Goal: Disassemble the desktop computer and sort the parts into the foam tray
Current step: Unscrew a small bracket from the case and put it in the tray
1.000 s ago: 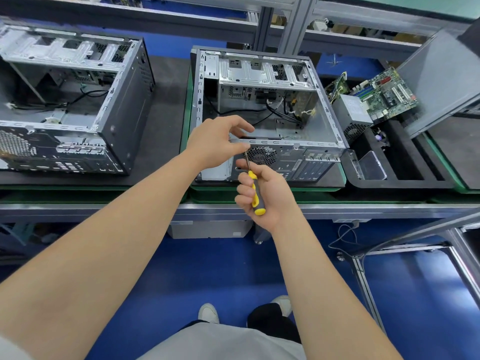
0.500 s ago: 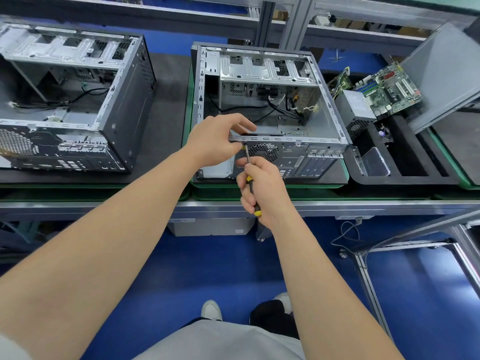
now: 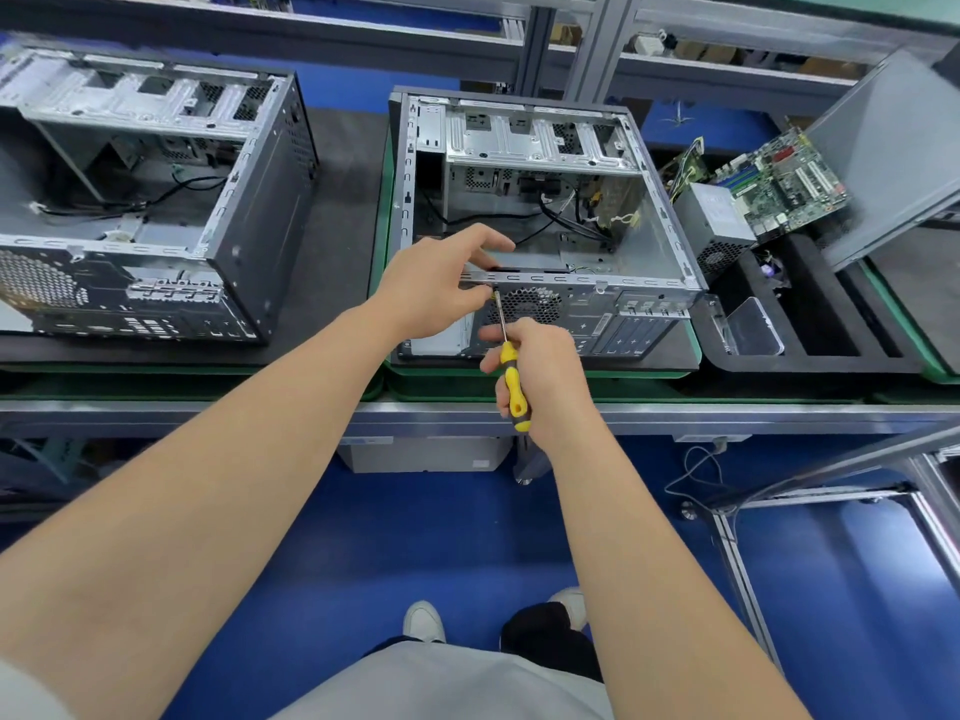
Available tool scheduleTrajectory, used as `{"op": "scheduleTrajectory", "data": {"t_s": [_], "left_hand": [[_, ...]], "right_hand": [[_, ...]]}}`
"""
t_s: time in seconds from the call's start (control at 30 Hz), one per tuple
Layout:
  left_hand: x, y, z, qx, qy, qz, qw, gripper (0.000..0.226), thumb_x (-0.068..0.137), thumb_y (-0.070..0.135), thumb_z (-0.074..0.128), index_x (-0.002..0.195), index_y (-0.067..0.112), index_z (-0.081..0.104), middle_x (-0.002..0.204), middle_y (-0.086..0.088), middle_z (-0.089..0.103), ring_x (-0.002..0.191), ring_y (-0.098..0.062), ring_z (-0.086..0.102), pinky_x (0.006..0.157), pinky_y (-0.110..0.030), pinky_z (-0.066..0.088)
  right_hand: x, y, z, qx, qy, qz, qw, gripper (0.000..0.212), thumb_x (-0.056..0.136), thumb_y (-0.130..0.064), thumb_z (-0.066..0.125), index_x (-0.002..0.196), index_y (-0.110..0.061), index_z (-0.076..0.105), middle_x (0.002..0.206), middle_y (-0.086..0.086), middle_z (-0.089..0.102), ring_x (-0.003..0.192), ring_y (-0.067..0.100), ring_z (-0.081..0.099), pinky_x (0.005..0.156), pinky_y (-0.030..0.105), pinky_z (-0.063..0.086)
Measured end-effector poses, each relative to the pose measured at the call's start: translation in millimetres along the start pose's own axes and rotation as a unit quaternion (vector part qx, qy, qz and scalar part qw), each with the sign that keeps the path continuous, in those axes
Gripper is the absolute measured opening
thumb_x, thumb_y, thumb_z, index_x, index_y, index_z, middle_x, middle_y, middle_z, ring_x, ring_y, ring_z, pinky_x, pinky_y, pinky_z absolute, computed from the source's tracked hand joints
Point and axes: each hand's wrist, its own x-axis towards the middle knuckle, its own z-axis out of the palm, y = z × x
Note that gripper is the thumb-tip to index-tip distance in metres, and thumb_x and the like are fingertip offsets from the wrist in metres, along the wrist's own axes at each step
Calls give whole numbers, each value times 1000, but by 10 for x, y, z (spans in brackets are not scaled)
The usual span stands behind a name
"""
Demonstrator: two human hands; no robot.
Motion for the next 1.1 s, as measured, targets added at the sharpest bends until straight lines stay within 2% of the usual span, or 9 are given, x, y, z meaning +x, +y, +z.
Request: {"op": "scheduleTrajectory", "data": {"t_s": [0.17, 0.33, 0.4, 0.6, 0.7, 0.8, 0.9, 0.97, 1.1], "left_hand": [[-2, -10, 5, 12, 3, 5, 1000, 47, 92, 31, 65, 134, 45, 50, 119, 21, 68, 90, -21, 67, 86, -40, 52], [2, -2, 8, 15, -2, 7, 1000, 46, 93, 31, 64, 134, 44, 50, 119, 22, 68, 87, -23, 69, 85, -41, 54], [1, -1, 10, 16, -2, 7, 1000, 45, 94, 32, 64, 135, 44, 49, 119, 22, 68, 87, -25, 69, 85, -42, 54], [1, 0, 4, 10, -1, 8, 1000, 47, 93, 30, 63, 136, 42, 50, 120, 21, 68, 86, -27, 70, 83, -42, 55], [8, 8, 8, 10, 0, 4, 1000, 47, 92, 29, 63, 135, 43, 50, 118, 23, 67, 87, -26, 70, 82, -40, 55], [15, 14, 10, 6, -3, -5, 1000, 47, 91, 29, 63, 134, 43, 51, 116, 24, 66, 88, -27, 70, 81, -40, 56], [21, 24, 19, 0, 5, -13, 1000, 46, 89, 35, 63, 132, 43, 53, 112, 26, 65, 88, -22, 70, 80, -36, 56], [31, 32, 34, 3, 17, -14, 1000, 42, 91, 40, 64, 132, 43, 54, 111, 26, 66, 88, -16, 69, 79, -33, 55], [40, 31, 43, -4, 29, -17, 999, 37, 93, 42, 64, 129, 43, 56, 113, 22, 70, 90, -9, 68, 79, -32, 54]], "right_hand": [[29, 5, -151, 270, -179, 74, 943, 23, 108, -17, 46, 112, -5, 65, 75, 1, 57, 47, 11, 44, 42, 24, 41], [-10, 126, -127, 482, -285, 145, 816, 17, 103, -17, 49, 105, -6, 62, 78, 1, 60, 35, 5, 38, 32, 15, 32], [-15, 142, -91, 506, -285, 142, 801, 17, 101, -15, 50, 105, -5, 63, 75, 1, 59, 33, 5, 36, 30, 15, 29], [-1, 102, -35, 265, -138, 38, 954, 19, 108, -13, 46, 113, -4, 62, 72, 1, 57, 39, 9, 34, 34, 22, 29], [-24, 87, 29, 97, -41, -30, 994, 19, 108, -13, 45, 108, -6, 63, 75, 6, 64, 39, 17, 39, 38, 24, 33], [-59, 73, 100, -152, 86, -123, 977, 13, 106, -20, 48, 100, -13, 58, 79, 3, 71, 50, 22, 55, 44, 30, 42], [-81, 114, 193, -390, 197, -195, 878, 5, 104, -20, 50, 105, -16, 51, 74, 2, 56, 69, 28, 55, 56, 35, 37], [-83, 145, 254, -441, 232, -204, 843, 8, 102, -19, 52, 109, -17, 49, 69, -2, 43, 68, 29, 49, 56, 36, 31], [-37, 157, 184, -343, 186, -202, 898, 9, 105, -24, 49, 101, -17, 52, 80, 4, 66, 71, 27, 62, 61, 37, 46]]}}
